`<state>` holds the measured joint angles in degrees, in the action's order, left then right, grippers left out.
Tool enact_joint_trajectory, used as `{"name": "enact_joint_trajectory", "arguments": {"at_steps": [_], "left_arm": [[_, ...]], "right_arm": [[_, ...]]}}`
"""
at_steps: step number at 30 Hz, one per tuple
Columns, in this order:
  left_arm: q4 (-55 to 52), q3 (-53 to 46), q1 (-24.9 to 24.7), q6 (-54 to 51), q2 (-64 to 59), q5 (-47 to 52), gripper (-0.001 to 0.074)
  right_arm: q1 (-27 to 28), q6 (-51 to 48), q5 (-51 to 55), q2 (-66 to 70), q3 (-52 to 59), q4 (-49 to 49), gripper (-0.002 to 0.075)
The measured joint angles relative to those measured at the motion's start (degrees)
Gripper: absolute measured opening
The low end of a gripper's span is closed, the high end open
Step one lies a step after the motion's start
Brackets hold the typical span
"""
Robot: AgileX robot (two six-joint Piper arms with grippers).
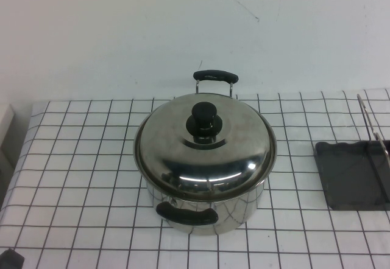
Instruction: Put pot lid on rack
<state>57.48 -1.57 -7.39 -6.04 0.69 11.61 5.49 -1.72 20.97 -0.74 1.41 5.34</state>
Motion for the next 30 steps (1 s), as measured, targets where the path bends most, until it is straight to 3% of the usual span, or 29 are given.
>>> {"name": "enact_joint_trajectory", "arguments": {"at_steps": [6, 13, 19, 30], "left_arm": [[-2.3, 10.0, 0.0, -18.2, -3.2, 8.4, -0.0003], [-6.6, 29.9, -0.1, -31.6, -21.3, 17.9, -0.0003], [0.0, 42.0, -0.1, -45.8, -36.6, 26.3, -0.0003], [7.9, 50.9, -0.2, -58.7, -58.3, 31.0, 0.0002]], "right_arm": [[0.0, 0.0, 0.0, 0.0, 0.0, 0.0, -0.0004], [0.0, 0.0, 0.0, 0.0, 0.0, 0.0, -0.0004], [0.0, 0.0, 0.0, 0.0, 0.0, 0.0, -0.0004], [0.0, 0.0, 0.0, 0.0, 0.0, 0.0, -0.0004]]}}
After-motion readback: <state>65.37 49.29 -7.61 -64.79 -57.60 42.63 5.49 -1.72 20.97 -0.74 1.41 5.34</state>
